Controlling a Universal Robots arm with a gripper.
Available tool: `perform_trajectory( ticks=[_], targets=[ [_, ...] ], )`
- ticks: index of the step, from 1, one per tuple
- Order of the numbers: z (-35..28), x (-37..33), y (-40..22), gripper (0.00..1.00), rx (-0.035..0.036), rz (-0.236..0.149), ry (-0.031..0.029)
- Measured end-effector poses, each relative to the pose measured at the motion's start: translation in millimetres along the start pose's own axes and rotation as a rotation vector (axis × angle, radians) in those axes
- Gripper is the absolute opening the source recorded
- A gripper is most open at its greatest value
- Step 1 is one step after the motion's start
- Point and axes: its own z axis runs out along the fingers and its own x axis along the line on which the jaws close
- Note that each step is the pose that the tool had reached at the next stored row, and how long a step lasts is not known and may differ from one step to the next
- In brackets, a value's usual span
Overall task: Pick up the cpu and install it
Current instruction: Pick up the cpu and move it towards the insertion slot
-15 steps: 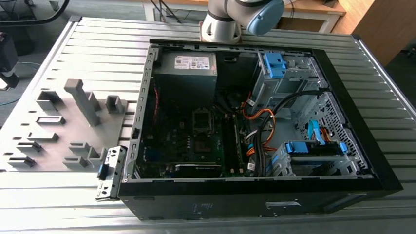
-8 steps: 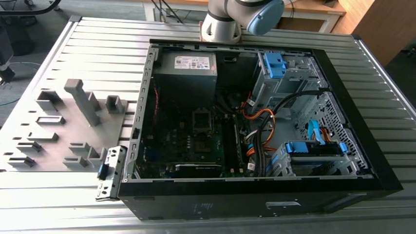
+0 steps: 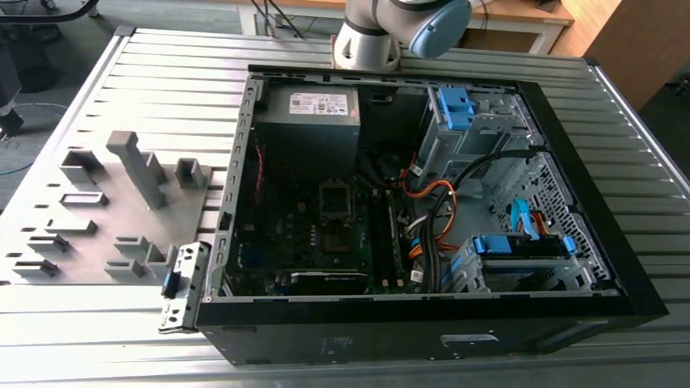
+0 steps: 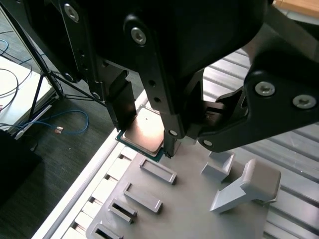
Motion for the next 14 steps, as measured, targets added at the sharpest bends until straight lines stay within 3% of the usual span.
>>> perform_trajectory(
  ticks=[10, 14],
  targets=[
    [-13.9, -0.3, 0.4, 0.47, 0.0000, 0.000, -0.0001],
    [-14.8, -0.3, 0.5, 0.47, -0.0002, 0.000, -0.0003]
  ],
)
